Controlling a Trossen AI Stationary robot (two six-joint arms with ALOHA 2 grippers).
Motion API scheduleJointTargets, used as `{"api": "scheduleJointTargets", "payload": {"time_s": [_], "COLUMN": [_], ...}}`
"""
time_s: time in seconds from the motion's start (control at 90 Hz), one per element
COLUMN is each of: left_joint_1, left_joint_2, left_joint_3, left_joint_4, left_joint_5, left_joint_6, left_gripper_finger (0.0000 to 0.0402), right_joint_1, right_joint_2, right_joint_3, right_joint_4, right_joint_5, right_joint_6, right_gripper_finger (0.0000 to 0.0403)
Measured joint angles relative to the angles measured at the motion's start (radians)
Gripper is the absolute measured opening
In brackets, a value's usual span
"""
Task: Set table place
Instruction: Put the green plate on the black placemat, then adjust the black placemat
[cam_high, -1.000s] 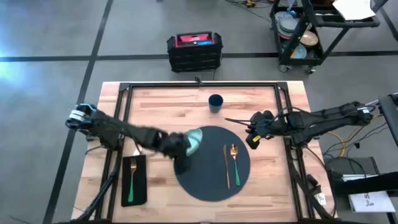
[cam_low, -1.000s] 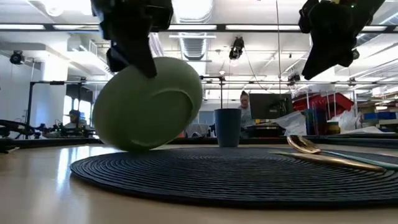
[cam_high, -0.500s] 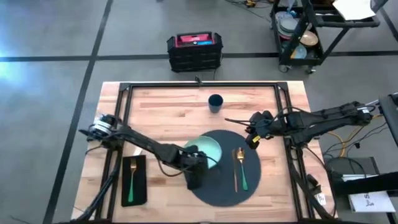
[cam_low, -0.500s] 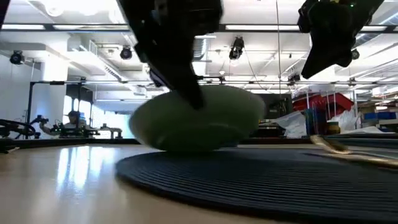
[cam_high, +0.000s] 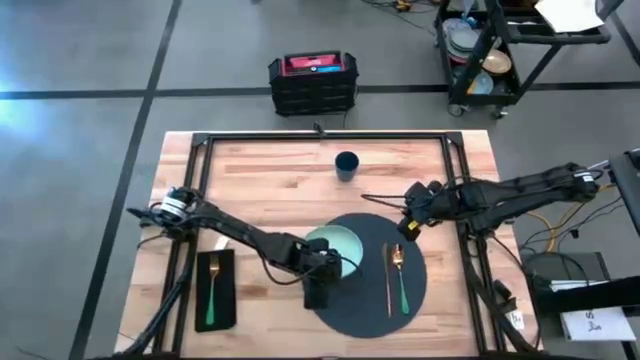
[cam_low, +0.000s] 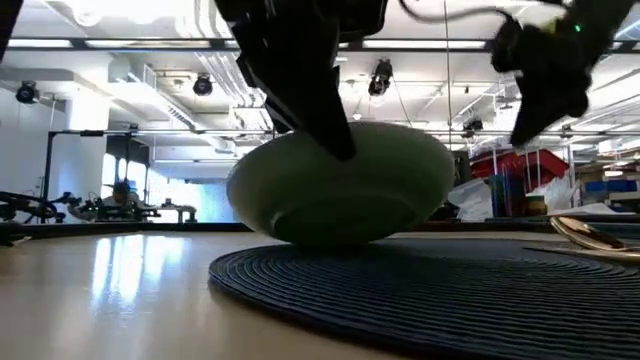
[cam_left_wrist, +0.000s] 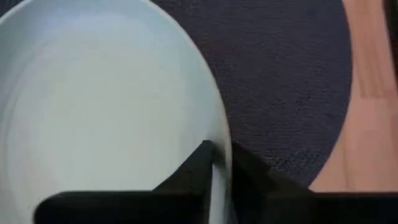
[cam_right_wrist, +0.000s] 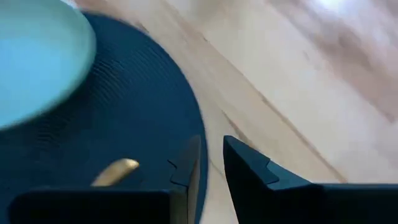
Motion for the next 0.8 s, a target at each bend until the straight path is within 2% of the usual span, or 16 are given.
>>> {"api": "scheduleJointTargets", "payload": {"time_s": [0.233,0.322,0.389,0.444,0.5,0.611,0.644,0.8], "left_joint_1": [0.0,0.005,0.008,0.011,0.019,0.043,0.054,0.103], "left_joint_2": [0.0,0.0,-0.001,-0.008,-0.017,-0.05,-0.059,-0.068], "left_joint_3": [-0.002,-0.002,0.0,-0.001,-0.003,-0.011,-0.018,-0.048], "left_joint_4": [0.009,-0.008,-0.038,-0.076,-0.112,-0.157,-0.153,-0.127], "left_joint_5": [0.05,0.045,-0.004,-0.041,-0.071,-0.105,-0.106,-0.115], "left_joint_6": [0.016,0.018,0.0,-0.013,-0.022,-0.029,-0.03,-0.023], "left_gripper_finger": [0.0141,0.0165,0.0169,0.0159,0.0132,0.0035,0.0018,0.0002], "right_joint_1": [0.024,0.055,0.09,0.124,0.164,0.251,0.277,0.388], "right_joint_2": [0.0,-0.001,-0.001,-0.002,-0.001,-0.001,-0.001,0.0], "right_joint_3": [-0.132,-0.162,-0.17,-0.181,-0.192,-0.212,-0.215,-0.224], "right_joint_4": [0.121,0.165,0.169,0.168,0.167,0.166,0.166,0.156], "right_joint_5": [-0.168,-0.189,-0.189,-0.183,-0.168,-0.138,-0.132,-0.108], "right_joint_6": [0.104,0.149,0.193,0.233,0.274,0.367,0.396,0.547], "right_gripper_finger": [0.0098,0.0109,0.0113,0.0106,0.0087,0.0021,0.0011,0.0004]}}
